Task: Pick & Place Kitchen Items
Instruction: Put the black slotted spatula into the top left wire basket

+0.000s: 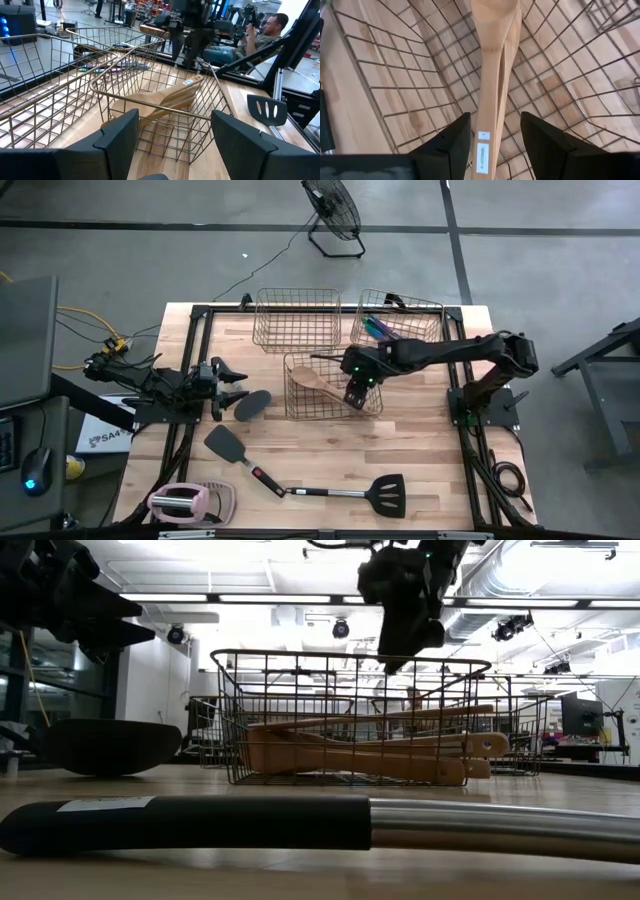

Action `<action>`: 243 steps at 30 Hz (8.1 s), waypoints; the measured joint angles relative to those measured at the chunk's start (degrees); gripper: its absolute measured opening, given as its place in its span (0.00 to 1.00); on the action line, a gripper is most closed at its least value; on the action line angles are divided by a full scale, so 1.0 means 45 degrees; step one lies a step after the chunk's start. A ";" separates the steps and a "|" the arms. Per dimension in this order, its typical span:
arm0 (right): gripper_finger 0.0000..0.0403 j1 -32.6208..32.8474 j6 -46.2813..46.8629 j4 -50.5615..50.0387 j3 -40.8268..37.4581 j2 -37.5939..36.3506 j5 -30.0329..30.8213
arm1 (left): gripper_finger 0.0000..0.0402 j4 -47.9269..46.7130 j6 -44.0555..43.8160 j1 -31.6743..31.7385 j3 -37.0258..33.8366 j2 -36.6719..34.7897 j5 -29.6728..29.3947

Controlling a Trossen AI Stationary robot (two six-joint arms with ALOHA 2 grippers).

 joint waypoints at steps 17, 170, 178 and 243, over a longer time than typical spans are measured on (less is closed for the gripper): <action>0.41 0.1149 0.0139 -0.3016 0.0000 -0.2078 0.0581 | 0.61 0.0000 0.0005 0.0002 0.0000 0.0000 -0.0001; 0.16 0.9326 0.3295 0.2022 0.0248 0.4566 0.4562 | 0.61 0.0000 0.0005 0.0002 0.0000 -0.0005 -0.0010; 0.16 0.9369 0.3361 0.1677 0.0267 0.4085 0.5047 | 0.61 0.0000 0.0005 0.0002 0.0004 -0.0005 -0.0010; 0.16 0.9175 0.1018 0.5144 -0.2001 0.1450 0.7747 | 0.61 -0.0003 0.0004 -0.0001 0.0000 0.0000 -0.0010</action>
